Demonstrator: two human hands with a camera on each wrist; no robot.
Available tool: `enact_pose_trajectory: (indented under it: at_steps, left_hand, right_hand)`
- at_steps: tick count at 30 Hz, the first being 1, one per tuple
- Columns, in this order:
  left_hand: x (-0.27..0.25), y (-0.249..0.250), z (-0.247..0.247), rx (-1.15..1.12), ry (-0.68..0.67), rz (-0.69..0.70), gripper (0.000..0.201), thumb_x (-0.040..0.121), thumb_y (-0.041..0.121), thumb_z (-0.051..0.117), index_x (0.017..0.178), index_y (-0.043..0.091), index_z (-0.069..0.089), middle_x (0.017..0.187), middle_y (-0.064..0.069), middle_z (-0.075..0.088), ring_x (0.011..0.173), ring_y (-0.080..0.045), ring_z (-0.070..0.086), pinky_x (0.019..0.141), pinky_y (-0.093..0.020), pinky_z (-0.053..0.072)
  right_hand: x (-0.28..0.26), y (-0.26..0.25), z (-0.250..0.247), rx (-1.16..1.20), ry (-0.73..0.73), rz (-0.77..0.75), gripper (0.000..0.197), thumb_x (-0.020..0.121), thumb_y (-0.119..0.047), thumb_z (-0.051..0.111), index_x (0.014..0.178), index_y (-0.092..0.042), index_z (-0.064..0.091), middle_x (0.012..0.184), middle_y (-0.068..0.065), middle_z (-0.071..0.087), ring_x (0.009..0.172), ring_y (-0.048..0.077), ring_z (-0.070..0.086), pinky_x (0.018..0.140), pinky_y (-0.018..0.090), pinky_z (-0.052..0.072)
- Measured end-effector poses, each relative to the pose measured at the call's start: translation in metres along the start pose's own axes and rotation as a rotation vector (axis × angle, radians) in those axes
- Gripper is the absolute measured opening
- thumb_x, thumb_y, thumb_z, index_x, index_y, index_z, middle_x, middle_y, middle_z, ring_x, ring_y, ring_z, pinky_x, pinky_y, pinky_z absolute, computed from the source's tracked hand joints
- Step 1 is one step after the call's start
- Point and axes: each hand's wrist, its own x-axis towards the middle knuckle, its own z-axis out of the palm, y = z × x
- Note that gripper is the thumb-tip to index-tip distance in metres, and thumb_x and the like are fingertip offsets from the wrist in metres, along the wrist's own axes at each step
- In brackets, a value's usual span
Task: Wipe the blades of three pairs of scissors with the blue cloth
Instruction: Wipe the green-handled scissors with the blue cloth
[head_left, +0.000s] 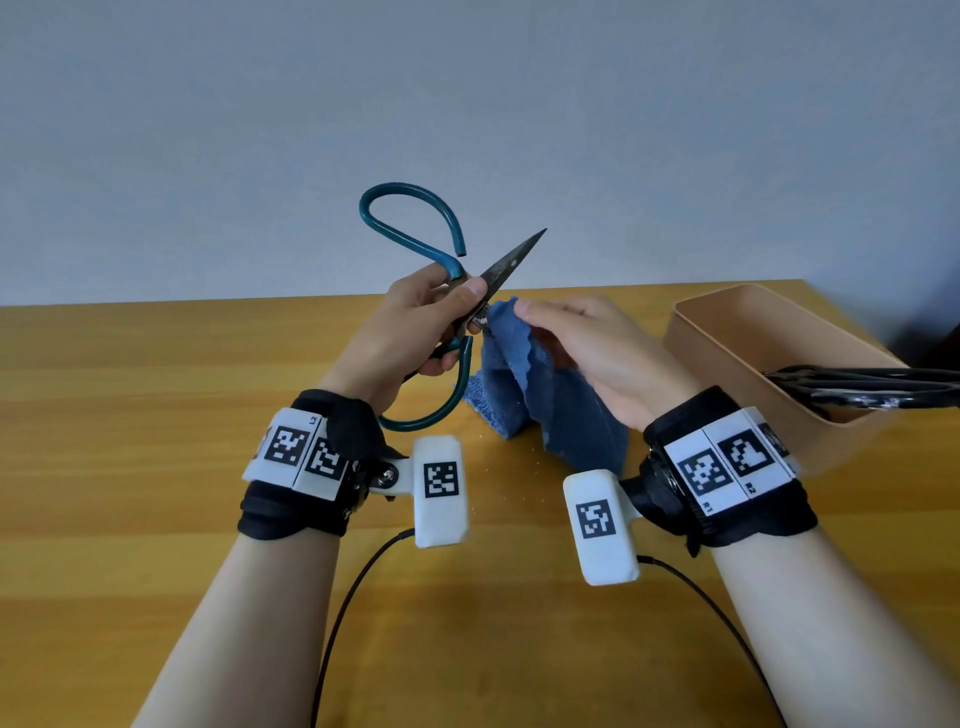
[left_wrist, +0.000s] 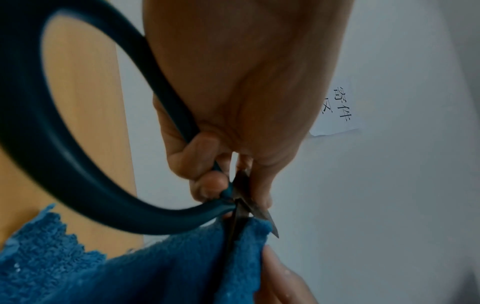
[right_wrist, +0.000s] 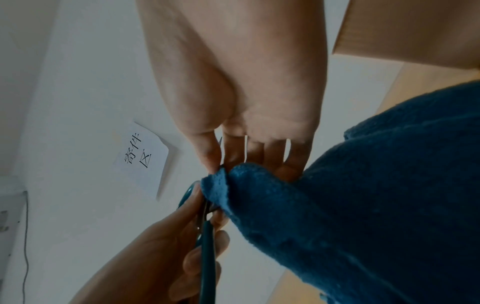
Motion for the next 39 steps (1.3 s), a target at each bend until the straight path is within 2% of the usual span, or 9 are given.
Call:
enact_pose_trajectory:
  at_steps: [3, 5, 8, 13, 17, 19, 24, 33, 39]
  left_hand:
    - [-0.001, 0.001, 0.003, 0.013, -0.010, -0.003, 0.023, 0.102, 0.039, 0.057, 0.101, 0.017, 0.061, 0.084, -0.003, 0.062, 0.067, -0.021, 0.045, 0.057, -0.027, 0.042]
    - [-0.001, 0.001, 0.006, 0.012, -0.025, -0.003, 0.022, 0.102, 0.039, 0.057, 0.102, 0.017, 0.062, 0.083, -0.002, 0.063, 0.067, -0.021, 0.046, 0.060, -0.030, 0.043]
    - [-0.001, 0.002, 0.009, 0.035, -0.027, 0.004, 0.023, 0.101, 0.039, 0.058, 0.097, 0.017, 0.061, 0.078, 0.000, 0.063, 0.062, -0.019, 0.046, 0.063, -0.034, 0.042]
    - [-0.001, -0.001, 0.008, 0.057, -0.011, -0.011, 0.026, 0.100, 0.037, 0.060, 0.088, 0.015, 0.057, 0.067, 0.008, 0.061, 0.055, -0.015, 0.047, 0.060, -0.033, 0.042]
    - [0.001, -0.003, 0.021, 0.014, 0.002, -0.044, 0.040, 0.100, 0.036, 0.061, 0.103, -0.003, 0.055, 0.073, 0.002, 0.060, 0.053, -0.011, 0.045, 0.055, -0.028, 0.044]
    - [0.001, -0.003, 0.023, 0.004, 0.003, -0.044, 0.040, 0.100, 0.036, 0.061, 0.103, -0.004, 0.055, 0.074, 0.000, 0.060, 0.053, -0.013, 0.044, 0.054, -0.028, 0.041]
    - [0.001, 0.001, 0.018, -0.020, 0.001, -0.057, 0.045, 0.101, 0.036, 0.060, 0.109, -0.008, 0.054, 0.073, -0.002, 0.062, 0.052, -0.018, 0.045, 0.049, -0.026, 0.034]
    - [-0.001, 0.004, 0.014, -0.043, 0.025, -0.064, 0.041, 0.101, 0.033, 0.060, 0.107, -0.008, 0.056, 0.070, -0.001, 0.062, 0.051, -0.017, 0.045, 0.046, -0.024, 0.033]
    - [0.002, 0.002, 0.006, -0.160, 0.149, -0.066, 0.024, 0.102, 0.031, 0.059, 0.092, 0.009, 0.056, 0.079, -0.007, 0.058, 0.053, -0.015, 0.046, 0.042, -0.018, 0.037]
  right_hand:
    - [-0.001, 0.003, 0.000, -0.036, -0.065, -0.046, 0.036, 0.097, -0.026, 0.062, 0.112, 0.006, 0.066, 0.119, 0.029, 0.062, 0.117, 0.041, 0.057, 0.105, 0.054, 0.043]
    - [-0.003, 0.003, 0.002, -0.037, -0.080, -0.069, 0.028, 0.096, -0.026, 0.065, 0.104, 0.000, 0.071, 0.106, 0.022, 0.071, 0.100, 0.033, 0.067, 0.092, 0.045, 0.050]
    - [-0.003, 0.004, 0.004, -0.051, -0.069, -0.074, 0.029, 0.095, -0.026, 0.066, 0.096, 0.003, 0.066, 0.092, 0.016, 0.066, 0.085, 0.019, 0.060, 0.081, 0.035, 0.044]
    - [-0.002, 0.005, -0.005, -0.104, -0.151, -0.033, 0.026, 0.092, -0.020, 0.068, 0.100, 0.004, 0.063, 0.101, 0.026, 0.069, 0.087, 0.026, 0.063, 0.083, 0.040, 0.045]
    - [-0.002, 0.006, -0.010, -0.146, -0.112, -0.046, 0.021, 0.093, -0.022, 0.068, 0.101, -0.002, 0.068, 0.104, 0.025, 0.070, 0.099, 0.039, 0.067, 0.091, 0.050, 0.052]
    - [-0.001, 0.005, -0.009, -0.157, -0.087, -0.057, 0.025, 0.092, -0.026, 0.069, 0.098, -0.002, 0.068, 0.103, 0.026, 0.068, 0.097, 0.040, 0.066, 0.084, 0.045, 0.050]
    - [0.000, 0.003, -0.004, -0.138, -0.113, -0.066, 0.012, 0.090, -0.015, 0.066, 0.087, -0.004, 0.064, 0.082, 0.012, 0.060, 0.080, 0.017, 0.058, 0.075, 0.033, 0.043]
    - [-0.001, 0.004, -0.008, -0.099, -0.108, -0.031, 0.028, 0.079, -0.021, 0.069, 0.082, 0.003, 0.055, 0.081, 0.009, 0.052, 0.078, 0.019, 0.049, 0.074, 0.034, 0.035]
    - [0.000, 0.003, -0.010, -0.055, -0.002, -0.036, 0.010, 0.086, -0.016, 0.071, 0.078, -0.011, 0.065, 0.079, 0.005, 0.055, 0.076, 0.014, 0.053, 0.071, 0.030, 0.039]
